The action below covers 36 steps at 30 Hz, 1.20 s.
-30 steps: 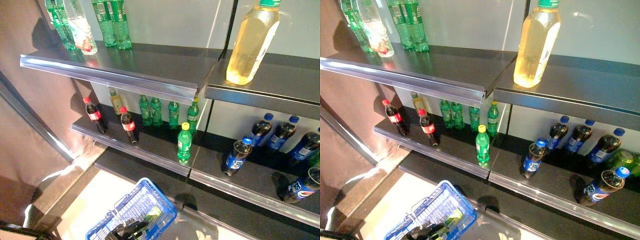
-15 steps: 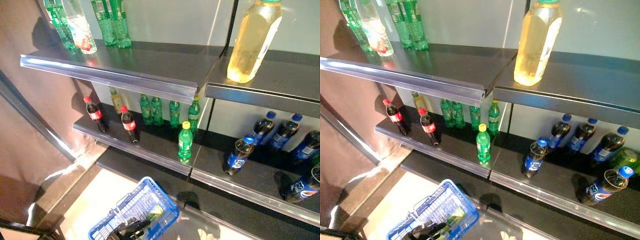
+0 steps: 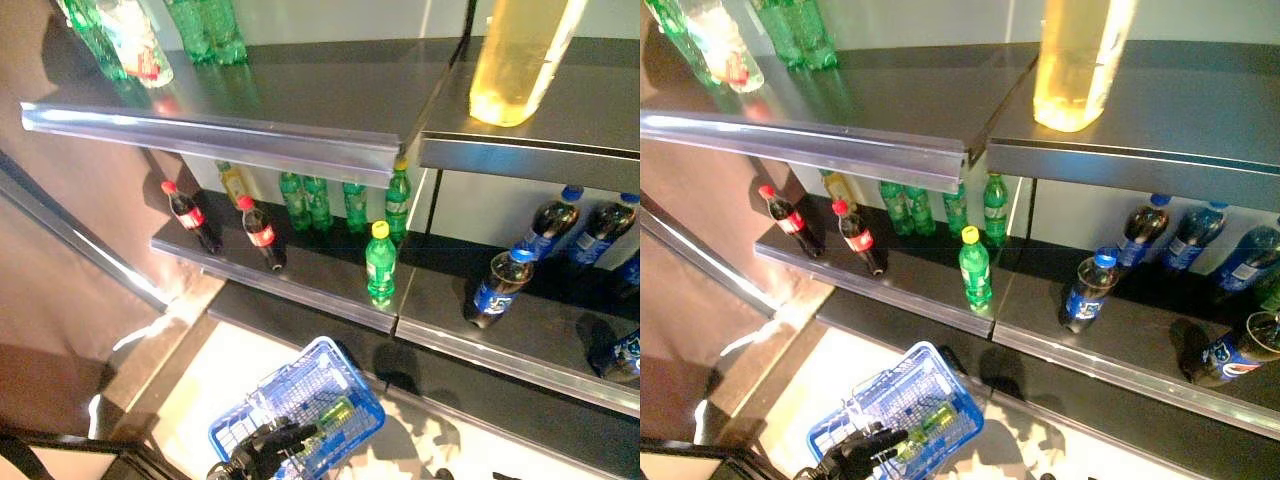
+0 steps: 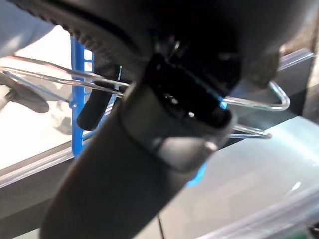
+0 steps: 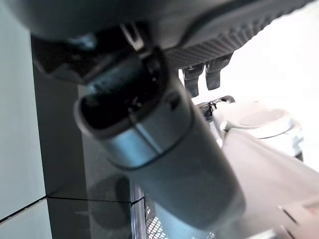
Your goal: Pick up the drink and place into the basket.
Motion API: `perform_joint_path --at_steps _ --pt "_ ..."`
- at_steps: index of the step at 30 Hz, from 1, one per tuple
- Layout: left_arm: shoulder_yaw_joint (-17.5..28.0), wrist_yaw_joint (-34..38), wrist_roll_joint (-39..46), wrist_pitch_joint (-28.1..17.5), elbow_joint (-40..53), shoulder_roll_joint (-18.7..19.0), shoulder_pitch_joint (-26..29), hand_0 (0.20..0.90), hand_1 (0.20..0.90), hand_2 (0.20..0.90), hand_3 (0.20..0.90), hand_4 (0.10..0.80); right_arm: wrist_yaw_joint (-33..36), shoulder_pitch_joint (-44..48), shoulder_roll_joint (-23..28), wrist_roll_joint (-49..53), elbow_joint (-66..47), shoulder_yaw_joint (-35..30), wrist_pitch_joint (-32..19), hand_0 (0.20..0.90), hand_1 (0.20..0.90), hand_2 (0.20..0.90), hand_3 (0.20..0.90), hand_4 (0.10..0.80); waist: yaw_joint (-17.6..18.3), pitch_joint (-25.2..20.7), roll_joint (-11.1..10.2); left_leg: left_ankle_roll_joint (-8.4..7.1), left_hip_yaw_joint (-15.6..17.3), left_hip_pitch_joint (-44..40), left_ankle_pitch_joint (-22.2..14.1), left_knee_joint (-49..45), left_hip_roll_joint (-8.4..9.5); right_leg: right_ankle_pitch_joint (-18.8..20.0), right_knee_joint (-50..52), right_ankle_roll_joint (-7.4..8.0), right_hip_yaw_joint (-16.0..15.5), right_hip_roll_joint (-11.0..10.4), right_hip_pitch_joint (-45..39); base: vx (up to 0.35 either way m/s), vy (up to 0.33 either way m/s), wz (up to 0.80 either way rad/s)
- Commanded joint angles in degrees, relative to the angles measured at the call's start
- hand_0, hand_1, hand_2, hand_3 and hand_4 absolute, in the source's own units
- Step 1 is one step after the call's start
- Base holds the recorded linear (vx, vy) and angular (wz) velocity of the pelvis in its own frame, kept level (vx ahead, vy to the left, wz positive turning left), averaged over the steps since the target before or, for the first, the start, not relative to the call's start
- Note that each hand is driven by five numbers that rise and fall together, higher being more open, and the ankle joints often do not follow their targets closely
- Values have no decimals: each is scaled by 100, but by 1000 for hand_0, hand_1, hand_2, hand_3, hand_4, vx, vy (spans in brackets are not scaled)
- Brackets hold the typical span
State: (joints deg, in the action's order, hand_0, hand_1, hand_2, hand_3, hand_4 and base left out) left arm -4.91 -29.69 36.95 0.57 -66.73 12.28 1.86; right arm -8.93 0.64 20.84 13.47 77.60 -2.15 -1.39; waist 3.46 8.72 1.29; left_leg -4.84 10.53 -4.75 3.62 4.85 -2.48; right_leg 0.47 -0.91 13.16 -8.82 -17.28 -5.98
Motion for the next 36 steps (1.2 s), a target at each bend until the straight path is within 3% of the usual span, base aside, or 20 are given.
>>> perform_joint_path --at_steps 1,5,9,11,15,24,36 --pt "271 -533 -32 -448 -33 614 20 300 300 300 200 100 -106 -43 6 -138 80 -36 -241 900 900 900 900 800 -192 51 -113 362 -11 -598 -1033 -100 477 1044 11 -94 -430 214 1331 -111 192 -56" --pt "368 -573 -106 -470 -53 663 -24 300 300 300 200 100 -129 -77 -4 -198 114 -89 -332 900 900 900 900 800 -295 90 -116 386 184 -580 -992 -86 440 1010 185 -93 -624 111 1437 -109 79 -84" --pt "212 -480 -76 -441 -153 780 108 300 300 300 200 100 -140 59 -50 -95 144 -105 -225 900 900 900 900 800 -368 -25 -128 659 343 -247 -872 -203 302 576 1157 -290 -194 187 1109 -226 -27 -26" --pt "205 -420 -59 -406 -154 785 181 300 300 300 200 100 -124 124 -77 -59 156 -39 -193 900 900 900 900 800 -386 -88 -165 711 294 -144 -843 -196 307 446 1022 -324 -11 335 881 -115 -116 -6" --pt "204 -290 -194 -345 -145 800 310 300 300 300 200 100 -53 289 -223 113 36 177 -52 900 900 900 900 800 -593 -203 -330 736 230 -35 -908 -295 368 634 832 -274 -253 215 639 -79 -202 -16" --pt "137 -280 -186 -175 189 817 154 300 300 300 200 100 39 315 -271 184 -47 207 102 900 900 900 900 800 -588 -307 -240 715 367 -254 -963 -341 271 452 978 -276 -357 224 530 2 -73 -4" --pt "259 -360 -227 -258 10 834 85 300 300 300 200 100 55 177 -291 155 54 171 19 900 900 900 900 800 -506 -293 -182 736 307 -321 -1002 -357 312 389 1131 -262 -348 241 665 13 7 4"
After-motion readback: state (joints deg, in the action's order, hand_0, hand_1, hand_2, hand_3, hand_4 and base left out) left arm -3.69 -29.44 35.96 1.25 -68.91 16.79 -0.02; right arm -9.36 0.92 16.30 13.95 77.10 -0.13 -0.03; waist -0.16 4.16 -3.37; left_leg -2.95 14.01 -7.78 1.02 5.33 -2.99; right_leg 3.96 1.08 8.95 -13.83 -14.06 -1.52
